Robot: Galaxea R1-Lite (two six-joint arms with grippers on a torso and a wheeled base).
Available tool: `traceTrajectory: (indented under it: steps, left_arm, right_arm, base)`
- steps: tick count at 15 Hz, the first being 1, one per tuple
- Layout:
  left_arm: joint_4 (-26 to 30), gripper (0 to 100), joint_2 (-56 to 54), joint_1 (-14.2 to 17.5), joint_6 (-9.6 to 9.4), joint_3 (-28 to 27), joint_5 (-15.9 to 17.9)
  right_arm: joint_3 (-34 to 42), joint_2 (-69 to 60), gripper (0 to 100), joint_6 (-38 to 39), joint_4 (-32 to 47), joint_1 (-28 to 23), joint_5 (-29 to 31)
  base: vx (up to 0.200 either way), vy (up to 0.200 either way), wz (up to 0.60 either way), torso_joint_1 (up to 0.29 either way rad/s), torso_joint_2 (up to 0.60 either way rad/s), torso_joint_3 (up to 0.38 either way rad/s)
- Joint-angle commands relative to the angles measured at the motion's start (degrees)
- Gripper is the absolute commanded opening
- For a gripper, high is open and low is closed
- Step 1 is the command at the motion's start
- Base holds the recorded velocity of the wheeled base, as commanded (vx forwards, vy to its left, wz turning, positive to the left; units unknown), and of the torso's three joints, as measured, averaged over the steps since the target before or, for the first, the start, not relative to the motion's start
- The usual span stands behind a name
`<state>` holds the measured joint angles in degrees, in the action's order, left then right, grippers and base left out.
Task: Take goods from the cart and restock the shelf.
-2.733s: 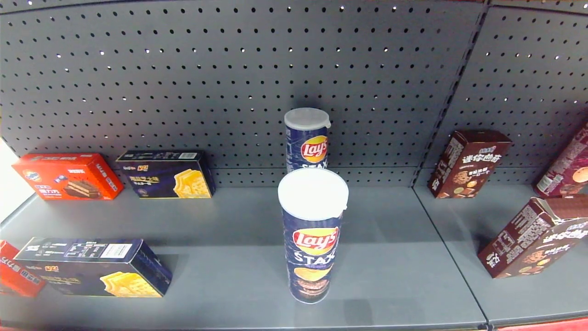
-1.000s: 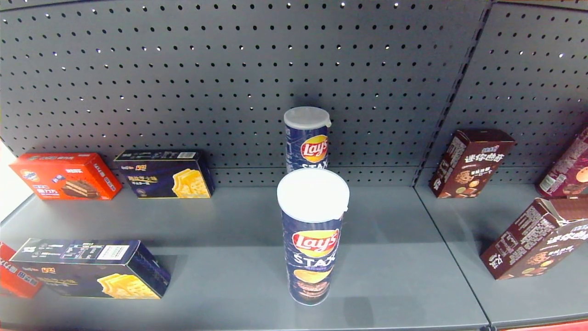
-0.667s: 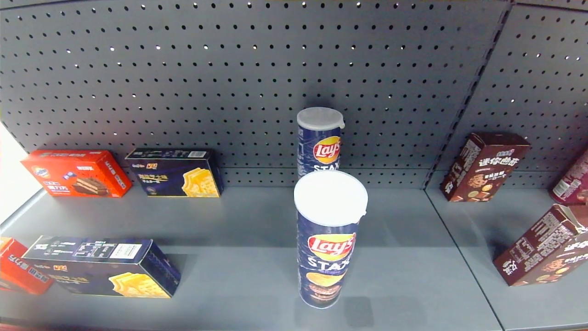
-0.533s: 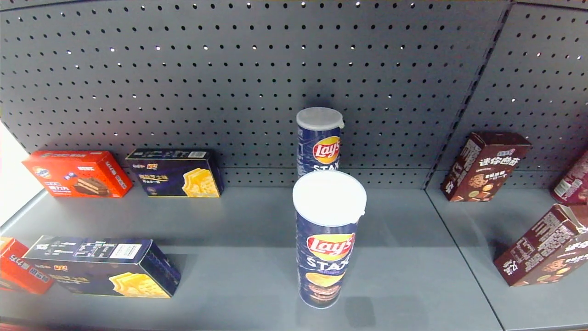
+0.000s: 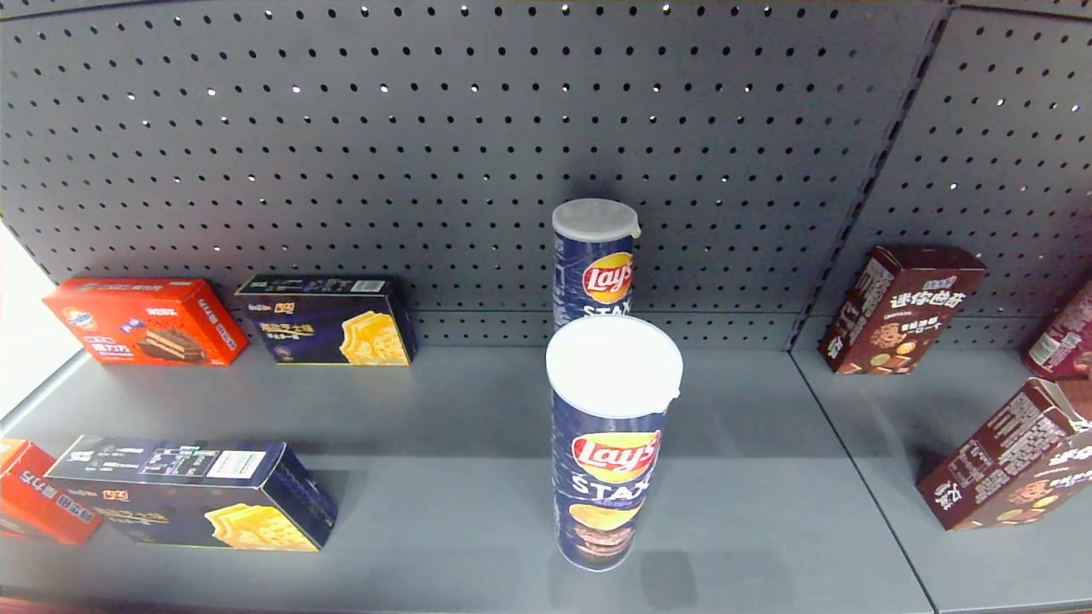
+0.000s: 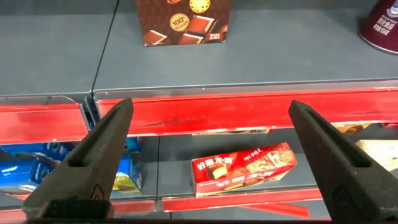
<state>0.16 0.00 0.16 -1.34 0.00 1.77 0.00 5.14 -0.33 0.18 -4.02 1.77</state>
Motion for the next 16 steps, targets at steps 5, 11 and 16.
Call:
traceTrajectory:
  steps: [5, 11, 16]
  left_arm:
    - [0.02, 100, 0.0, 0.02, 0.02, 0.0, -0.36]
    - [0.02, 100, 0.09, 0.02, 0.02, 0.0, -0.19]
    - [0.02, 100, 0.09, 0.02, -0.24, 0.0, -0.1]
  right_arm:
    - [0.0, 0.04, 100, -0.02, -0.01, -0.02, -0.01]
    - [0.0, -5.14, 100, -0.02, -0.01, 4.11, -0.01]
    - [0.0, -5.14, 100, -0.02, -0.01, 4.11, -0.01]
  base:
    - [0.0, 0.0, 0.0, 0.0, 0.0, 0.0]
    - [0.0, 0.0, 0.0, 0.0, 0.0, 0.0]
    - [0.0, 0.0, 0.0, 0.0, 0.0, 0.0]
